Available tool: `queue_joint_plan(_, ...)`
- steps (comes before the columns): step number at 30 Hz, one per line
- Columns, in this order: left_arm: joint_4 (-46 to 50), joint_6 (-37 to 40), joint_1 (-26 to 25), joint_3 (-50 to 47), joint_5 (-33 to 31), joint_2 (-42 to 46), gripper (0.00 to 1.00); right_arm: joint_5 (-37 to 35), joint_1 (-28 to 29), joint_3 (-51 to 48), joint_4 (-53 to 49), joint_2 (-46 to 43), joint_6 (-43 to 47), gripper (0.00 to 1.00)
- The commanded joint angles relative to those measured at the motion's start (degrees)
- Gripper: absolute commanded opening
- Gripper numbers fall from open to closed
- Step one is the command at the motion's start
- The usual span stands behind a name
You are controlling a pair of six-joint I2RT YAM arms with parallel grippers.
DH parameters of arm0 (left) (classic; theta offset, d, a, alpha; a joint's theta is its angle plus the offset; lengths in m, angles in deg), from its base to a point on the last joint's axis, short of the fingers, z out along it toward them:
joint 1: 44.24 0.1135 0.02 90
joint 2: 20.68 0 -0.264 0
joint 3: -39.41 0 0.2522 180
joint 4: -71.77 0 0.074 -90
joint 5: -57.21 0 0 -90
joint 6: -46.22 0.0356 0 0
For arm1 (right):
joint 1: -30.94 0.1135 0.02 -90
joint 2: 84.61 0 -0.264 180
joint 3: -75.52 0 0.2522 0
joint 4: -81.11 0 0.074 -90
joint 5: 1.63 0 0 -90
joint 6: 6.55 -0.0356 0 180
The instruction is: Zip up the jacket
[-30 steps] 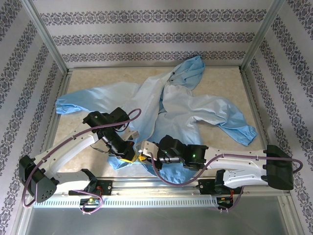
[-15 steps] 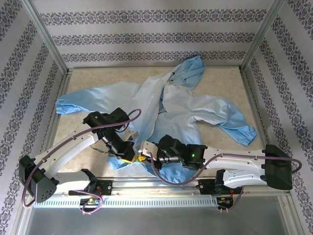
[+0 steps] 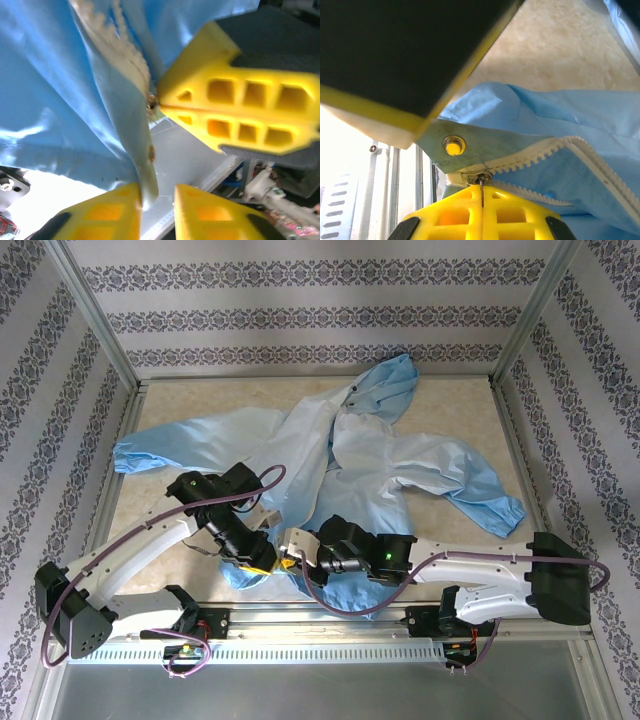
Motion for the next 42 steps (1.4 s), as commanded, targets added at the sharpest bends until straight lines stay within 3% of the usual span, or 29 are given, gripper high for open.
queue_joint_plan(1,-0.52,-1.90,0.56,-0.12,-0.79,2.40,0.38,1.60,-0.32,0.84,0.82,1.18,-1.09,0.00)
queue_joint_plan(3,-2.66,-4.18,0.60,-1.16,-2.01,4.29,0.49,1.89,-0.20,0.78,1.10,1.46,-1.32,0.00)
queue_joint_plan(6,-7.28,-10.13,0.56,-4.64,-4.13,8.55,0.57,1.99,-0.13,0.75,1.61,1.81,-1.52,0.00)
queue_joint_plan(15,-27.98,-27.04,0.21,-19.82,-5.66,22.62,0.61,2.28,-0.03,1.02,2.17,2.52,-2.05,0.00)
queue_joint_plan(22,-36.43,-31.99,-2.87,-25.70,-6.19,24.75,0.60,1.33,-0.05,1.26,2.07,3.09,-2.55,0.00)
queue_joint_plan(24,-37.51,-32.38,-3.59,-26.48,-6.19,24.60,0.54,0.94,-0.05,1.41,2.07,3.37,-2.68,0.00)
queue_joint_plan(28,-33.95,-30.64,-3.70,-25.47,-7.27,24.50,0.18,0.11,-0.20,1.54,1.98,3.53,-2.93,0.00)
queue_joint_plan(31,-29.62,-28.97,-3.70,-24.12,-7.87,24.15,0.00,-0.59,-0.55,1.76,1.74,3.78,-3.38,0.00)
queue_joint_plan(42,-18.66,-23.05,-3.66,-19.18,-6.43,21.34,0.00,-4.60,-1.18,4.42,-1.76,5.38,-4.41,0.00)
